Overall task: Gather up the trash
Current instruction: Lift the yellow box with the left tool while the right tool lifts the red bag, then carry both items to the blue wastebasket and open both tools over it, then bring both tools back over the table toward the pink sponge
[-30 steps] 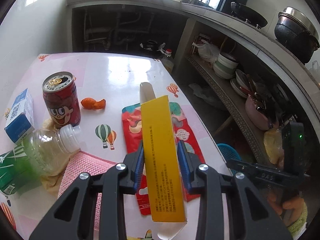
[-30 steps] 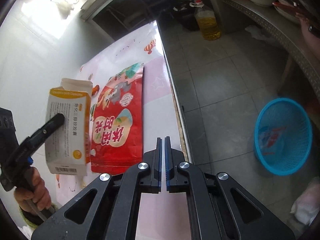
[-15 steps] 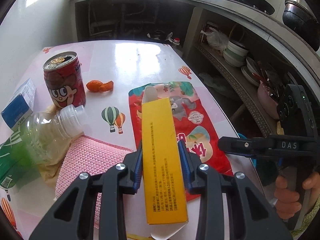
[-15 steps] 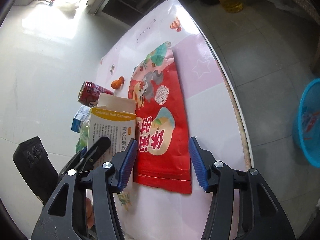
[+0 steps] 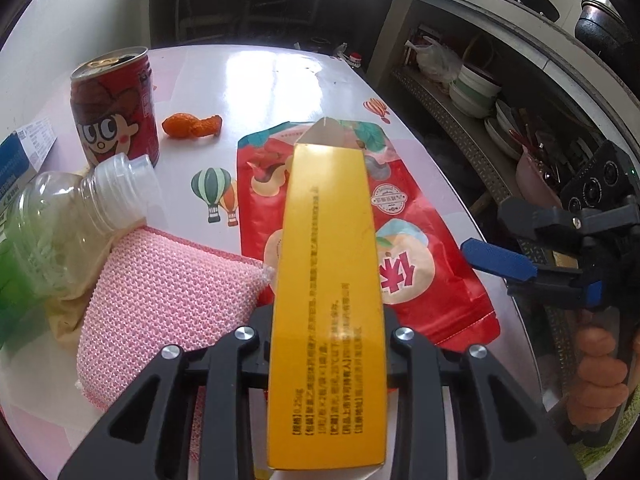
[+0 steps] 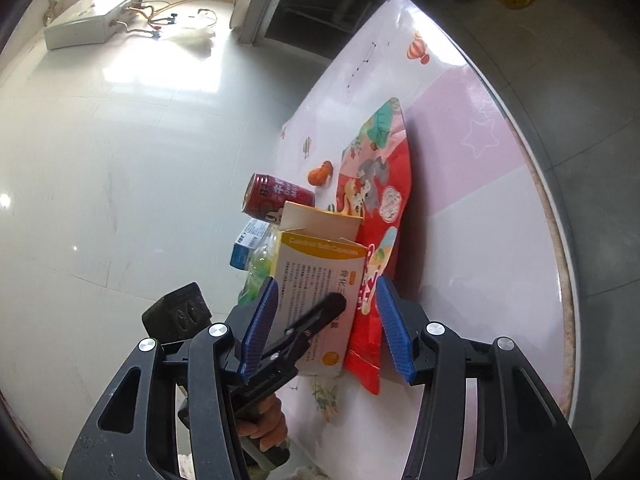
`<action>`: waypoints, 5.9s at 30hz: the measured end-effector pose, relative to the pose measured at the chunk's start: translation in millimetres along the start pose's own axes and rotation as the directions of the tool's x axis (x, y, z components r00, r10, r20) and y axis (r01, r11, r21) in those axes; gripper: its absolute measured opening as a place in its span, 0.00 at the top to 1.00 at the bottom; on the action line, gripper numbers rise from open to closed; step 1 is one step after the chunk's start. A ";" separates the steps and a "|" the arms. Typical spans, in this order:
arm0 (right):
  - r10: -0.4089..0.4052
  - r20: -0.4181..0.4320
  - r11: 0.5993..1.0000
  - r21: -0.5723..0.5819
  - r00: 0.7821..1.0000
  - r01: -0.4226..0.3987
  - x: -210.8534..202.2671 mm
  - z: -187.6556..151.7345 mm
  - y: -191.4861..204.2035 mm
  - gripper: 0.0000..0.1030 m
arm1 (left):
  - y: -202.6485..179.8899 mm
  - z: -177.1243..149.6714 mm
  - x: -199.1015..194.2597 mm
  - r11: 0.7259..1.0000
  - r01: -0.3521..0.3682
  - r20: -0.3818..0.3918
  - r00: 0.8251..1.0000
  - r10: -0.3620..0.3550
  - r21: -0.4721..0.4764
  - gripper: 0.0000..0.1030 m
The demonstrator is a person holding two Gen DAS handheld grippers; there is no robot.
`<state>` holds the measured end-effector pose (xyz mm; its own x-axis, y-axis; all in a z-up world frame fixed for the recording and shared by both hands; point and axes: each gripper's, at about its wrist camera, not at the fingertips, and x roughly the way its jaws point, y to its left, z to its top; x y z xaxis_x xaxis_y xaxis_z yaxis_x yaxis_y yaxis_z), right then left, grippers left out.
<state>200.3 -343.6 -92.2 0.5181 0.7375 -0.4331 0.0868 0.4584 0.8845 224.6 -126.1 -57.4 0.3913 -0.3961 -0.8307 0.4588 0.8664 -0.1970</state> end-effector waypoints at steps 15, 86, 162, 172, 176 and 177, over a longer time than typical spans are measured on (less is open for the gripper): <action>-0.201 -0.100 0.971 0.112 0.974 0.212 -6.6 -34.7 -13.0 0.57 | 2.5 0.0 3.0 1.000 0.022 0.004 1.000 -0.022 -0.002 0.72; 0.054 0.314 0.961 0.241 0.948 -0.134 -141.2 -79.5 -61.3 1.00 | -66.3 28.0 -88.3 0.970 0.242 0.158 0.957 -0.245 0.038 0.72; -0.696 0.447 0.691 0.203 0.563 0.694 -194.2 -132.8 -107.3 0.24 | -157.1 17.9 -83.6 0.945 0.241 0.143 0.951 -0.276 0.223 0.06; -0.670 0.520 0.622 0.003 0.530 0.783 -160.3 -132.7 -19.5 0.08 | -58.6 -31.8 -124.8 0.991 0.131 0.231 0.963 -0.137 0.042 0.06; -0.669 0.540 0.594 -0.026 0.511 0.804 -146.0 -134.5 4.3 0.08 | -16.4 -55.3 -136.6 0.997 0.074 0.262 0.963 -0.062 -0.036 0.06; -0.662 0.539 0.598 -0.040 0.521 0.801 -141.8 -133.8 10.0 0.08 | -5.7 -61.1 -138.2 0.996 0.066 0.264 0.963 -0.048 -0.059 0.06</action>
<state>13.9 -377.2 -45.2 0.6714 -0.1868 -0.7172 0.4328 0.8844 0.1748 119.2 -57.8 26.7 0.5655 -0.5038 -0.6530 0.4355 0.8548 -0.2822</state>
